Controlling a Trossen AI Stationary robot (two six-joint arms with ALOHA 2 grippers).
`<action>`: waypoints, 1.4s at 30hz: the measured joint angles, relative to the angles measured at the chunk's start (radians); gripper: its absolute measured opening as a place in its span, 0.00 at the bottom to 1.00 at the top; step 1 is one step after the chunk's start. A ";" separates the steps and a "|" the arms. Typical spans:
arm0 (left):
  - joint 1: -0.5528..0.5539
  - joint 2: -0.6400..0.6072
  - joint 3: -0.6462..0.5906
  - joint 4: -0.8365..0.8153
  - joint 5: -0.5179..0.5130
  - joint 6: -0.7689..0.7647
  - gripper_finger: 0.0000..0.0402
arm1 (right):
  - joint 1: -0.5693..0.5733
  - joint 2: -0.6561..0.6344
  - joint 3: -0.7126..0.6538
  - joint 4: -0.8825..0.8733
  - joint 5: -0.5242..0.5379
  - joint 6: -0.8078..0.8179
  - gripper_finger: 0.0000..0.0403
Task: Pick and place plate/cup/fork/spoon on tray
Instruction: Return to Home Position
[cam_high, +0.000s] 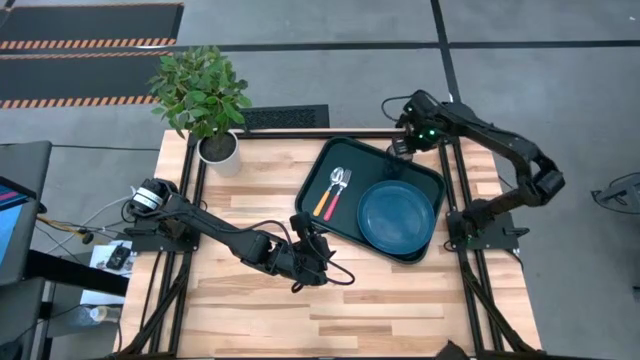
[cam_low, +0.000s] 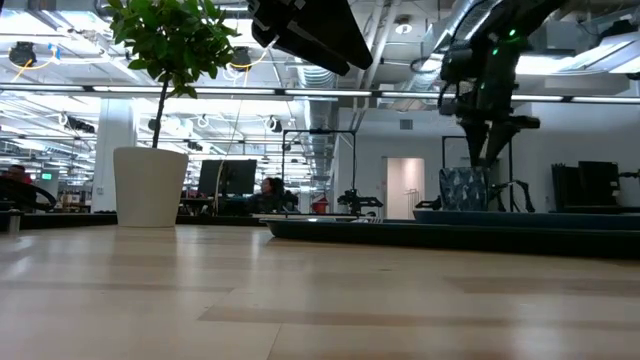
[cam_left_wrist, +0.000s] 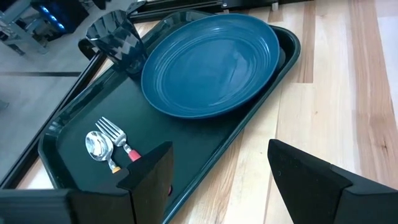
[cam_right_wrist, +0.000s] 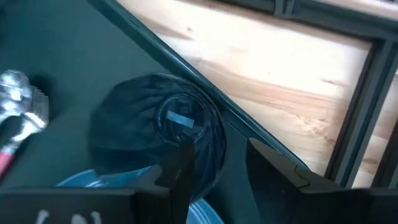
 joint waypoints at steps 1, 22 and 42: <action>0.000 0.000 0.000 0.002 0.000 0.000 0.63 | -0.002 -0.021 0.000 0.000 -0.004 0.001 0.42; -0.003 0.000 0.000 0.204 0.108 0.165 0.63 | 0.561 -0.734 -0.027 0.057 -0.093 0.154 0.40; 0.038 -0.265 -0.006 0.238 0.391 0.256 0.63 | 1.515 -0.802 -0.612 0.995 0.666 0.043 0.40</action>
